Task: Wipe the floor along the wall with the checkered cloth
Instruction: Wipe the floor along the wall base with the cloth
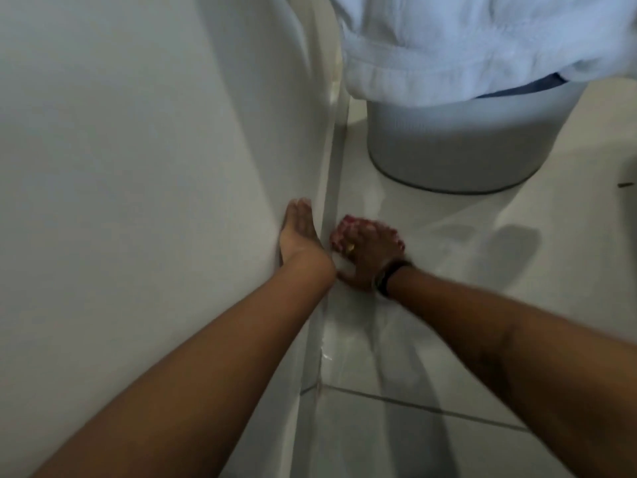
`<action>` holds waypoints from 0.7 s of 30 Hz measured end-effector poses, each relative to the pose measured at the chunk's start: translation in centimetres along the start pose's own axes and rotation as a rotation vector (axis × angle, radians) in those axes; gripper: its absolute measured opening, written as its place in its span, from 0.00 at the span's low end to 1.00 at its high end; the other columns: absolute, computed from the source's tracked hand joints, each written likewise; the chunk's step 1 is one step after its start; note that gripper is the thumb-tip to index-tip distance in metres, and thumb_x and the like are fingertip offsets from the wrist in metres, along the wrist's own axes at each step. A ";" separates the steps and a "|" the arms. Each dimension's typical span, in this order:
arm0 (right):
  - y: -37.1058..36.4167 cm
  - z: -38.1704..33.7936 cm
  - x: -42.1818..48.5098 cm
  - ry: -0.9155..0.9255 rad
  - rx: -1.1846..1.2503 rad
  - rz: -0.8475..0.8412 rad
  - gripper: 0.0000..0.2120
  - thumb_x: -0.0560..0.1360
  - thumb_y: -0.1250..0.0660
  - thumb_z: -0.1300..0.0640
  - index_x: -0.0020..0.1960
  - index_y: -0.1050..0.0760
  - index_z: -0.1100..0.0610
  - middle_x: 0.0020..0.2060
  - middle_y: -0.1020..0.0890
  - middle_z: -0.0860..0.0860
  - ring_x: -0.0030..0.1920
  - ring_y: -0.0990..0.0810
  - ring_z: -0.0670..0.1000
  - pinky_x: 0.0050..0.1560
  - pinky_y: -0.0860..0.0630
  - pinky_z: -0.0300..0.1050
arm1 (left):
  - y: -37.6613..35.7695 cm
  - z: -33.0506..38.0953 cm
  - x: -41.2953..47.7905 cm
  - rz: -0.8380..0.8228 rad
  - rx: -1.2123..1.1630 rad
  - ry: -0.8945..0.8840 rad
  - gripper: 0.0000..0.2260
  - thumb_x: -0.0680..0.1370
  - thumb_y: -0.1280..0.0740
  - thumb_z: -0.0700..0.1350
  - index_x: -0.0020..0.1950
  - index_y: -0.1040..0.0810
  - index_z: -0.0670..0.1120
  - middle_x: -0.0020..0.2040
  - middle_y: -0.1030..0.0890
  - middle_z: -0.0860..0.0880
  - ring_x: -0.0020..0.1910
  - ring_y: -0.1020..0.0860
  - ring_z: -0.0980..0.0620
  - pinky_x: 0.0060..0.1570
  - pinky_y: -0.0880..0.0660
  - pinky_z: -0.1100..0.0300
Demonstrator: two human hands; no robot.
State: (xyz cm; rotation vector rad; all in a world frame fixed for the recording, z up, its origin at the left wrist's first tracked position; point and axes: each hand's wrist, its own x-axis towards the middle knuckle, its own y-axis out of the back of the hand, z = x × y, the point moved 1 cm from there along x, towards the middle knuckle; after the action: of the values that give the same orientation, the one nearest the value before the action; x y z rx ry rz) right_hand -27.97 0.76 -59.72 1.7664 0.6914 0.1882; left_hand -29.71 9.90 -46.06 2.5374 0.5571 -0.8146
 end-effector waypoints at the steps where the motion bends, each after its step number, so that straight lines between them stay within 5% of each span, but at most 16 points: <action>1: 1.2 1.3 2.2 -0.014 -0.042 -0.021 0.41 0.68 0.50 0.28 0.77 0.42 0.45 0.78 0.41 0.51 0.77 0.44 0.56 0.75 0.48 0.56 | 0.0 0.1 0.1 -0.002 -0.005 0.000 0.44 0.76 0.43 0.62 0.77 0.62 0.37 0.77 0.64 0.35 0.76 0.65 0.36 0.72 0.66 0.39; 5: 0.7 2.6 4.0 -0.017 -0.053 -0.127 0.47 0.66 0.60 0.24 0.78 0.49 0.47 0.79 0.48 0.49 0.78 0.51 0.54 0.75 0.56 0.57 | 0.4 0.0 0.2 -0.025 -0.005 -0.013 0.45 0.75 0.41 0.62 0.77 0.62 0.39 0.77 0.63 0.35 0.76 0.65 0.36 0.71 0.66 0.37; 9: -2.0 -0.1 -1.1 0.072 0.064 -0.054 0.44 0.68 0.51 0.24 0.78 0.46 0.46 0.79 0.44 0.51 0.78 0.48 0.56 0.76 0.54 0.59 | 0.7 -0.1 0.2 -0.048 0.012 -0.014 0.53 0.69 0.41 0.70 0.76 0.64 0.38 0.77 0.63 0.34 0.76 0.64 0.35 0.71 0.66 0.37; 12: -4.9 -4.2 -7.4 0.119 0.216 -0.115 0.46 0.66 0.49 0.23 0.78 0.45 0.46 0.79 0.45 0.53 0.78 0.50 0.57 0.76 0.58 0.58 | 0.5 0.3 0.2 -0.054 0.059 0.018 0.52 0.70 0.37 0.66 0.77 0.63 0.39 0.77 0.62 0.35 0.76 0.63 0.35 0.72 0.65 0.38; 21: -7.1 -8.3 -12.2 0.209 0.113 -0.172 0.48 0.68 0.49 0.26 0.79 0.49 0.54 0.79 0.47 0.53 0.79 0.56 0.56 0.73 0.63 0.62 | 0.3 -0.5 0.4 -0.093 0.098 0.077 0.68 0.54 0.31 0.74 0.76 0.65 0.41 0.78 0.61 0.37 0.76 0.62 0.36 0.70 0.65 0.37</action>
State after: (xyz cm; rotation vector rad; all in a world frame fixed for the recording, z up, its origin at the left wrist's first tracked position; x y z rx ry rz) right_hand -44.27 2.16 -60.97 1.7996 1.0184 0.2217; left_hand -29.02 9.99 -45.86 2.6592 0.6795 -0.7968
